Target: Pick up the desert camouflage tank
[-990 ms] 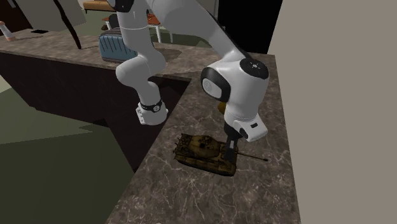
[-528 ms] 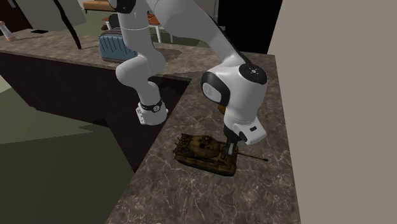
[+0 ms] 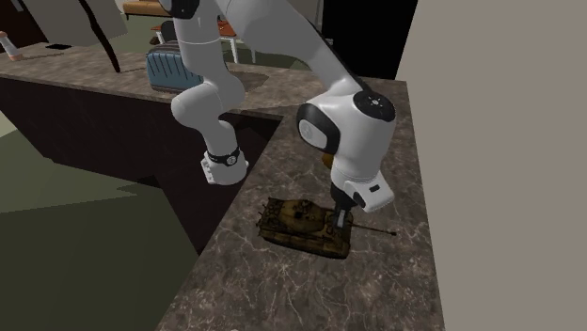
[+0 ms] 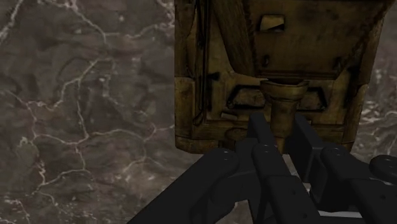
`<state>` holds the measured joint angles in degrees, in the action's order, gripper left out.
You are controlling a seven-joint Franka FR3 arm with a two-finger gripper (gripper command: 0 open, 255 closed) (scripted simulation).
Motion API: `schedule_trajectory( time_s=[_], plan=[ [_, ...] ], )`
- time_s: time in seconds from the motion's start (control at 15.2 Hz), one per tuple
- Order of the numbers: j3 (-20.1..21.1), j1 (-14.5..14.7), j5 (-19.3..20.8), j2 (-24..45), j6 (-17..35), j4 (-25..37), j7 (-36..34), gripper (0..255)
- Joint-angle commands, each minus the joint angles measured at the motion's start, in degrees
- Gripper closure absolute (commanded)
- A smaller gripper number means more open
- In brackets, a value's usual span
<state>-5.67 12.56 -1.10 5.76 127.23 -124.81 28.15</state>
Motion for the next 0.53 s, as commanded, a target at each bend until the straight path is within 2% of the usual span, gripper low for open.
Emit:
schedule_trajectory(
  time_s=[0.0,0.46],
  plan=[
    [0.00,0.03,0.10,-0.79,-1.31,0.58,-0.10,255],
    [-0.02,0.07,0.46,-3.51,-6.46,3.03,-0.38,255]
  ],
)
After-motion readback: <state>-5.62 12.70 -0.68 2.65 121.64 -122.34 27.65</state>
